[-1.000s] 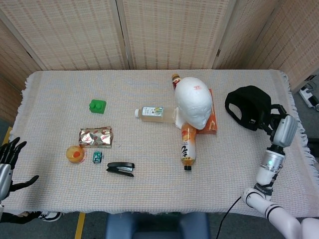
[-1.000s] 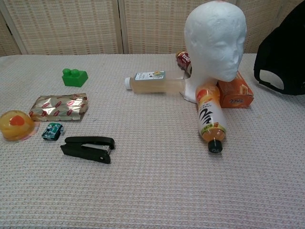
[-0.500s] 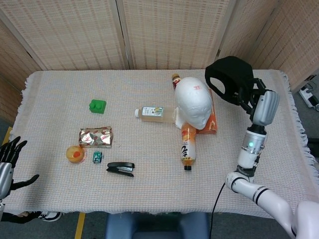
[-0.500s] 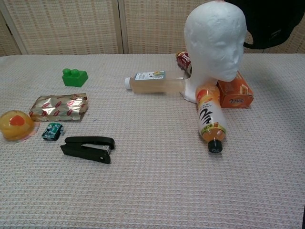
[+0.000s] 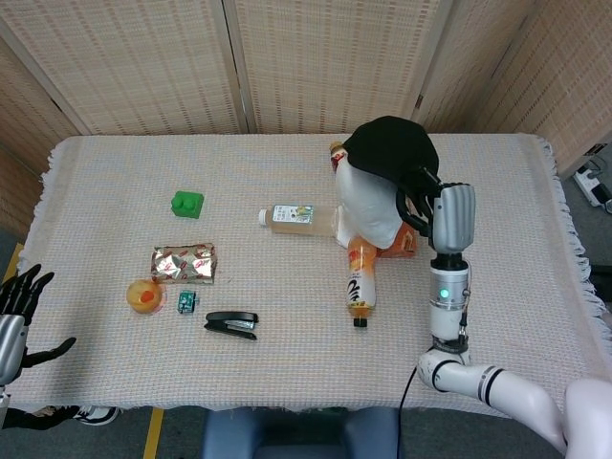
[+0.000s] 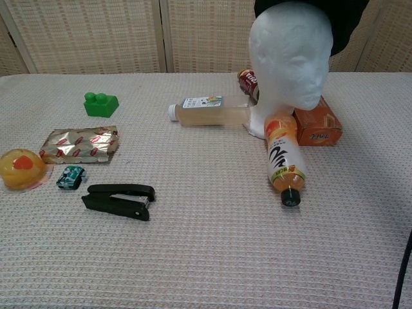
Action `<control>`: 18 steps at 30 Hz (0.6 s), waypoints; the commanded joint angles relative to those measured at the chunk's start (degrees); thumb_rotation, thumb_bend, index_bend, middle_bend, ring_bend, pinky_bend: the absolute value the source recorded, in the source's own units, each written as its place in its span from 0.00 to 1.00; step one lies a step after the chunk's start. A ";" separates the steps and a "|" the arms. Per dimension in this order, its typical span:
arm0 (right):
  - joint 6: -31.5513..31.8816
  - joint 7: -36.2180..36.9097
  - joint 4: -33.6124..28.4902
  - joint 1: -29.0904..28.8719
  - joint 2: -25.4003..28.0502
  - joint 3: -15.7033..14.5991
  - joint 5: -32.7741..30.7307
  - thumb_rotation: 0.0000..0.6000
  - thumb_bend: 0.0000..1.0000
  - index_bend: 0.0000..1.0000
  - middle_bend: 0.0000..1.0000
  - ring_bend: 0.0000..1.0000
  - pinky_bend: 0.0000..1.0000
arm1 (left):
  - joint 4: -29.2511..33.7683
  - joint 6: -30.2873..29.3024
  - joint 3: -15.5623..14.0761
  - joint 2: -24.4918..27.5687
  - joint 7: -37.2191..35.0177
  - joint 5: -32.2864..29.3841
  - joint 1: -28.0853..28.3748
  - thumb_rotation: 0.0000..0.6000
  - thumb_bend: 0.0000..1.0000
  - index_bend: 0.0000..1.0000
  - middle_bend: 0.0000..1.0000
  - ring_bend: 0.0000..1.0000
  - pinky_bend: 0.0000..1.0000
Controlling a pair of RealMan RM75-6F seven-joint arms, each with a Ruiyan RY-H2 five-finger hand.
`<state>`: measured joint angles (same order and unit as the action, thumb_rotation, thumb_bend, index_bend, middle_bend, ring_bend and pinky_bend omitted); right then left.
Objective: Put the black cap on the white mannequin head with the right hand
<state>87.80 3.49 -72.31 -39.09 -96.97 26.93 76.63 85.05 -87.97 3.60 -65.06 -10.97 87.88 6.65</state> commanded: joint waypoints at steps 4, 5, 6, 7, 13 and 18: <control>-0.14 0.36 0.70 2.70 0.40 -5.66 3.28 1.00 0.50 0.80 1.00 1.00 1.00 | 0.46 -0.73 -0.22 0.09 0.74 0.65 -0.28 1.00 0.13 0.12 0.00 0.00 0.01; -0.11 0.61 0.76 3.13 0.35 -6.66 3.90 1.00 0.50 0.80 1.00 1.00 1.00 | 0.63 -0.94 -0.36 0.08 1.06 0.95 -0.38 1.00 0.13 0.12 0.00 0.00 0.01; -0.02 0.68 0.92 3.35 0.32 -7.33 4.47 1.00 0.50 0.80 1.00 1.00 1.00 | 0.77 -1.00 -0.49 0.08 1.29 1.10 -0.44 1.00 0.13 0.12 0.00 0.00 0.01; 0.13 0.67 1.18 3.52 0.29 -7.94 5.10 1.00 0.50 0.80 1.00 1.00 1.00 | 0.90 -1.03 -0.59 0.10 1.53 1.23 -0.48 1.00 0.13 0.12 0.00 0.00 0.01; 0.18 0.88 2.64 4.67 0.41 -10.76 7.43 1.00 0.49 0.81 1.00 1.00 1.00 | 1.21 -1.24 -0.57 0.12 2.08 1.29 -0.60 1.00 0.13 0.12 0.00 0.00 0.01; -0.29 0.97 4.27 5.70 0.71 -12.33 8.14 1.00 0.47 0.76 1.00 1.00 1.00 | 1.30 -0.91 -0.56 0.17 2.37 1.10 -0.53 1.00 0.13 0.12 0.00 0.00 0.01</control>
<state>87.68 4.42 -68.33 -33.65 -96.38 14.94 84.57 86.35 -88.87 3.03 -64.88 -8.61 88.99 6.12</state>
